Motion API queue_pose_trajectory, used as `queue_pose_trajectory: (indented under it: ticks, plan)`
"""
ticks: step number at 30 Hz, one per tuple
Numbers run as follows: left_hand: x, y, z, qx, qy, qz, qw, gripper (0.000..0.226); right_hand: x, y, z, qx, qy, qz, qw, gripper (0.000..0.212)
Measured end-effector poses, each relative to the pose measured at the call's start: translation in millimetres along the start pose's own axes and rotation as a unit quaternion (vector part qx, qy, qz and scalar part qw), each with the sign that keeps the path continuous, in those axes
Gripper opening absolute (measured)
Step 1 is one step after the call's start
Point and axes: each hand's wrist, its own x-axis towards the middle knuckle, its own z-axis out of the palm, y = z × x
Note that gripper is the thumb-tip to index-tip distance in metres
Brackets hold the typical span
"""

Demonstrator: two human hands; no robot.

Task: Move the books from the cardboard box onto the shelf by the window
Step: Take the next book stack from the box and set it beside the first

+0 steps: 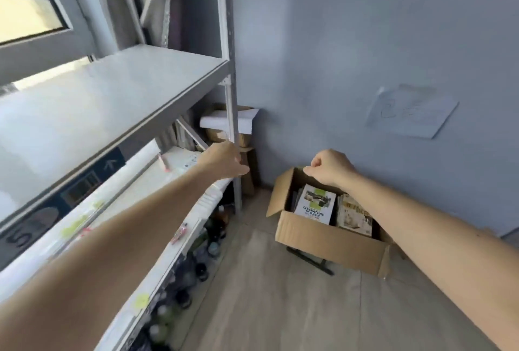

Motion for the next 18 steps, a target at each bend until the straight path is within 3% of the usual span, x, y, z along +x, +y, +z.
queue_pose_trajectory:
  ticks: [8, 18]
  plan:
    - [149, 68, 95, 0.014, -0.09, 0.025, 0.996, 0.04, 122, 145, 10, -0.006, 0.0, 0.123, 0.992, 0.019]
    - [298, 173, 236, 0.046, -0.214, 0.066, 0.974, 0.038, 227, 311, 31, 0.007, -0.066, 0.228, 0.971, 0.043]
